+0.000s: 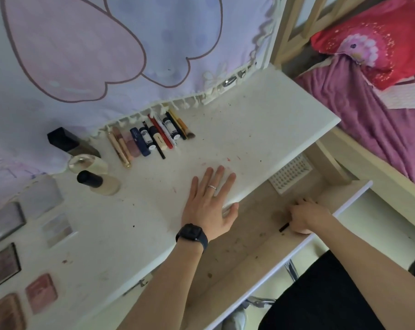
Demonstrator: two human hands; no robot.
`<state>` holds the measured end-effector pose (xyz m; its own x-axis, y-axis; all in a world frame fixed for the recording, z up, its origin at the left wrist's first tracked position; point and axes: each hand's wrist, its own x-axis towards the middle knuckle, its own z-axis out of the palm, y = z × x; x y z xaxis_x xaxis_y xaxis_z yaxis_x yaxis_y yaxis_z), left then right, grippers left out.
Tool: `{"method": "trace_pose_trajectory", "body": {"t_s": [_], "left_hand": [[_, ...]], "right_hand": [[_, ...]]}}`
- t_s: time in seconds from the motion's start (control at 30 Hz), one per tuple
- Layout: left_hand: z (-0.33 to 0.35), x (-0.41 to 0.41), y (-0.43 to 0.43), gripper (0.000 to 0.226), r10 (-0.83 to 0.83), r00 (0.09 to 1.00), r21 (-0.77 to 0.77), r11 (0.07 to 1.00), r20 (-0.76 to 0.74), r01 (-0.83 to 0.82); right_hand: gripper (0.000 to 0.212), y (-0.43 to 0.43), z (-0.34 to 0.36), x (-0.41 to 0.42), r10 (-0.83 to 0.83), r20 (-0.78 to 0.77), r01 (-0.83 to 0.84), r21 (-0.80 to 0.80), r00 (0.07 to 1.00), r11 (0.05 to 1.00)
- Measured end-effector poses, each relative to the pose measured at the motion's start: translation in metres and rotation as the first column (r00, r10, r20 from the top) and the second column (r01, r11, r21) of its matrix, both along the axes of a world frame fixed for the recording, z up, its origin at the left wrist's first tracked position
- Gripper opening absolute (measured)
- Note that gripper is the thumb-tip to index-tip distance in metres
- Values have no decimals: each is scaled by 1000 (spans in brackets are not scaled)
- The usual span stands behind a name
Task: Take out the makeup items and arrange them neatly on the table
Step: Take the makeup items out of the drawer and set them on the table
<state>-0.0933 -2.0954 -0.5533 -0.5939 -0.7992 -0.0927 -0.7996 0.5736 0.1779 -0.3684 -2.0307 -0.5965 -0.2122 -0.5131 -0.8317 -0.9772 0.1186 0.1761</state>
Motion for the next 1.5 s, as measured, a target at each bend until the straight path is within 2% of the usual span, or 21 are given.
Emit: {"method": "trace_pose_trajectory", "body": {"t_s": [0.13, 0.2, 0.27, 0.33, 0.4, 0.47, 0.5, 0.53, 0.6, 0.7, 0.8, 0.9, 1.03, 1.17, 1.33, 1.5], "left_hand": [[0, 0, -1, 71, 1, 1000, -10, 1000, 2, -1], [0, -1, 1, 71, 0, 1000, -9, 1000, -4, 0], [2, 0, 0, 70, -2, 1000, 19, 1000, -15, 2], [5, 4, -4, 68, -16, 999, 85, 996, -48, 20], [9, 12, -9, 64, -20, 995, 163, 986, -101, 37], [14, 26, -15, 62, -1, 994, 157, 987, -114, 19], [15, 36, -17, 61, 21, 995, 122, 992, -94, -9], [16, 49, -21, 61, 47, 997, 84, 996, -64, -41], [16, 72, -26, 61, 84, 996, 48, 995, 3, -84], [11, 93, -30, 61, 120, 992, 54, 991, 51, -123], [7, 91, -30, 60, 134, 991, 43, 990, 0, -134], [5, 93, -30, 60, 133, 990, 18, 991, -40, -133], [5, 94, -30, 60, 135, 987, 13, 991, -89, -134], [2, 94, -30, 58, 136, 984, 1, 991, -112, -137], [-3, 94, -29, 57, 138, 985, -20, 990, -106, -141], [-3, 94, -30, 58, 142, 985, -20, 989, -102, -144]], "right_hand": [[15, 7, 6, 4, 26, 60, -22, -70, 998, 997], [16, 9, 17, 8, -23, 138, 40, -120, 990, 992], [21, 15, 30, 11, -137, 310, 204, -194, 941, 960], [18, 25, 50, 16, -273, 533, 455, -247, 801, 855], [12, 33, 73, 26, -352, 717, 696, -254, 601, 672], [17, 33, 93, 40, -368, 846, 860, -184, 385, 476], [23, 29, 102, 49, -363, 881, 902, -141, 303, 409], [28, 20, 109, 59, -351, 901, 922, -115, 254, 370], [29, -3, 119, 79, -306, 924, 934, -118, 228, 339], [24, -55, 122, 111, -225, 933, 934, -212, 281, 288], [22, -112, 116, 136, -208, 914, 922, -295, 349, 250], [31, -158, 108, 156, -207, 871, 876, -376, 445, 302], [44, -195, 100, 175, -187, 776, 760, -486, 603, 432], [45, -201, 95, 184, -97, 692, 638, -589, 715, 497], [48, -170, 84, 189, -46, 591, 541, -701, 805, 465], [38, -169, 77, 184, -16, 517, 477, -778, 856, 409]]}}
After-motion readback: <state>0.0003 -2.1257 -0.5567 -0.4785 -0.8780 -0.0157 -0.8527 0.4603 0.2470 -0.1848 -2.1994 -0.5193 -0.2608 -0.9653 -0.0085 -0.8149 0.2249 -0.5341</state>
